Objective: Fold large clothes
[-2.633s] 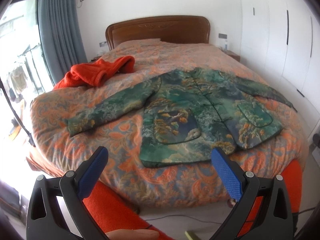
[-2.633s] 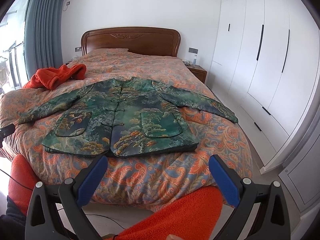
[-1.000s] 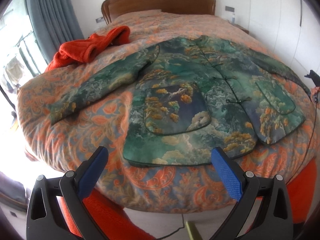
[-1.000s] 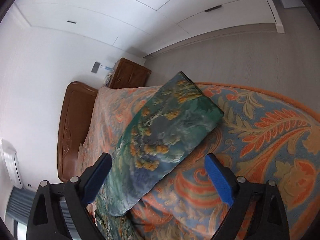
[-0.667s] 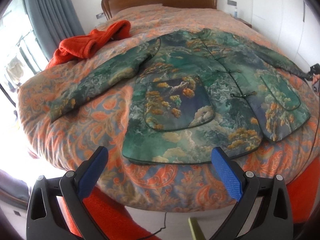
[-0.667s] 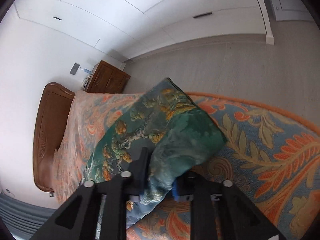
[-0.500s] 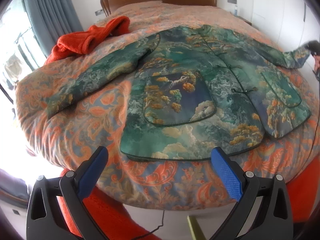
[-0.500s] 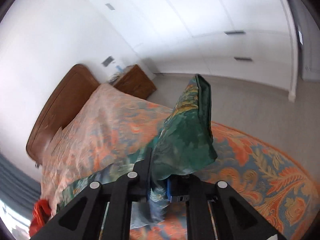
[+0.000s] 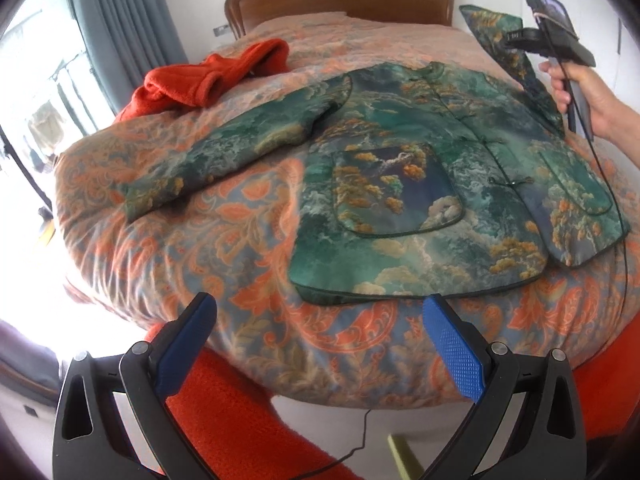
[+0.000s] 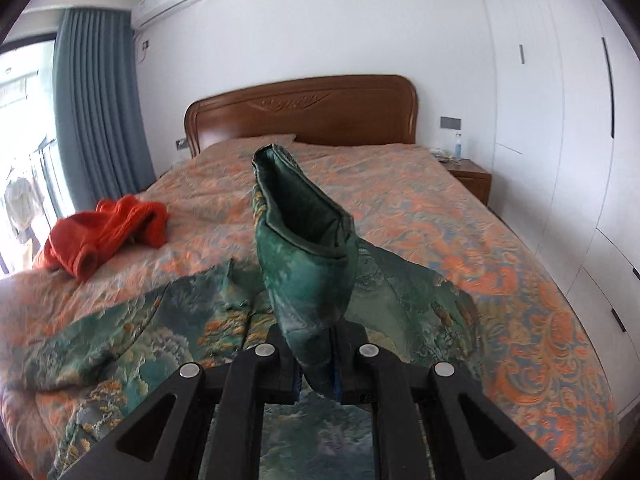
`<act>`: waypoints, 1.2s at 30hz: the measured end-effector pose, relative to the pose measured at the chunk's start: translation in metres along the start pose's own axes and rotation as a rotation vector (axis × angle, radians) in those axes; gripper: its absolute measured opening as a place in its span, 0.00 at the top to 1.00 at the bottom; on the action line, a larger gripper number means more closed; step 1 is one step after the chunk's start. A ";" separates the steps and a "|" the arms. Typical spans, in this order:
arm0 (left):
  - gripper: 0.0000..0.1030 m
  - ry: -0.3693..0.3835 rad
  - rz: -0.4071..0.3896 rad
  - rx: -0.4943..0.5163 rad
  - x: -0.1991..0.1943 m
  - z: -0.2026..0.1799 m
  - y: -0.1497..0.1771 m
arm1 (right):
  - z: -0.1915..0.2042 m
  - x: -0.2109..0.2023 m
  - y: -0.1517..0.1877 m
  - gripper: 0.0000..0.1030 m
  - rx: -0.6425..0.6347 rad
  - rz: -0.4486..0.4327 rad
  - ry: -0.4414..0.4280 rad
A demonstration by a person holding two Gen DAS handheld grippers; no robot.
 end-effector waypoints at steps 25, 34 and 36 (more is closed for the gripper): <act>0.01 0.239 -0.006 0.003 0.014 -0.050 -0.051 | 0.007 -0.121 0.189 0.29 0.129 0.126 -0.204; 0.01 0.515 0.060 0.111 0.047 -0.158 -0.131 | -0.016 -0.191 0.249 0.29 0.259 0.017 -0.095; 0.01 0.559 0.101 0.114 0.062 -0.173 -0.149 | -0.012 -0.196 0.266 0.29 0.263 0.010 -0.081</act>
Point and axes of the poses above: each gripper's, at about its wrist camera, not at the fingertips, and x roughly the way its jaws point, z to its left, y to its underside, the point moved 6 cm from there along x, roughly the way its jaws point, and after that the axes turned 6 degrees about -y, right-handed, at the moved point
